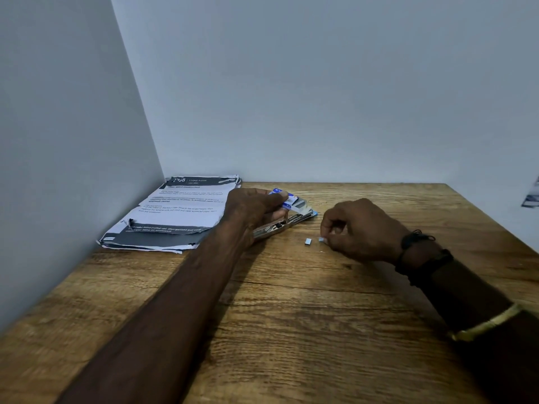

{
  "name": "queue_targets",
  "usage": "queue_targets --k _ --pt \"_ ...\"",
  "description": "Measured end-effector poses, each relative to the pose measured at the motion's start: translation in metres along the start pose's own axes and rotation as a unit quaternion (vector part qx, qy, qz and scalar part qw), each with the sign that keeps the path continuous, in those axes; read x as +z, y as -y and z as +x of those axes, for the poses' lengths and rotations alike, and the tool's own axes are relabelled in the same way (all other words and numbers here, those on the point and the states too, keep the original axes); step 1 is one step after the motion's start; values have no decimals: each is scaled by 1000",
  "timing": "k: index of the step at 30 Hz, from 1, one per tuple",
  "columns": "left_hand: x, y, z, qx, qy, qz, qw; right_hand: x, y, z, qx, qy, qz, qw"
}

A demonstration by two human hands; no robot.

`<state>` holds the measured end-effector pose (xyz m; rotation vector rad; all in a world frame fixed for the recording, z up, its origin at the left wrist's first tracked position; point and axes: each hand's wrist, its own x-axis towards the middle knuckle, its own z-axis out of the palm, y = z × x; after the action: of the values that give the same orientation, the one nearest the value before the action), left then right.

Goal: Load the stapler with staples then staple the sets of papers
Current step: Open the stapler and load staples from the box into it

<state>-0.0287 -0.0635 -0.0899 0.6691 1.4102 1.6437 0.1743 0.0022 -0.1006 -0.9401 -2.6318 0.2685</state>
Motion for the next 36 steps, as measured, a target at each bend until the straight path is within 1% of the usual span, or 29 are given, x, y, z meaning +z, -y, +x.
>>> queue_targets --k 3,5,6,9,11,15,17,19,23,25,29,33,36 --pt "0 -1 -1 7 -2 -4 1000 0 0 0 -3 -69 55 996" --pt "-1 -2 -2 10 -7 -3 1000 2 1 1 -9 -98 67 993" --pt "-1 -2 -2 11 -9 -3 1000 4 3 1 -16 -94 65 993" --pt "-1 -3 -2 13 -11 0 1000 12 9 1 -54 -31 15 998" --pt "-1 -2 -2 13 -10 5 1000 15 12 2 -68 -4 -12 998" --pt "0 -2 -2 9 -5 6 1000 16 14 6 -69 4 -17 997" --pt "-1 -1 -1 9 -7 7 1000 14 12 5 -64 -6 -14 998" --pt "-1 -1 -1 7 -6 7 1000 11 9 4 -56 -48 -4 997" --pt "1 0 -2 -7 18 9 1000 -2 5 1 -62 -192 24 979" --pt "3 1 -5 -14 38 22 999 -8 8 0 -78 -222 45 971" --pt "7 2 -9 -37 61 28 997 -10 15 -1 -98 -196 53 974" --pt "8 2 -12 -48 56 23 997 -7 16 -2 -93 -153 38 983" --pt "8 2 -12 -52 56 21 997 -7 14 -2 -88 -147 33 985"
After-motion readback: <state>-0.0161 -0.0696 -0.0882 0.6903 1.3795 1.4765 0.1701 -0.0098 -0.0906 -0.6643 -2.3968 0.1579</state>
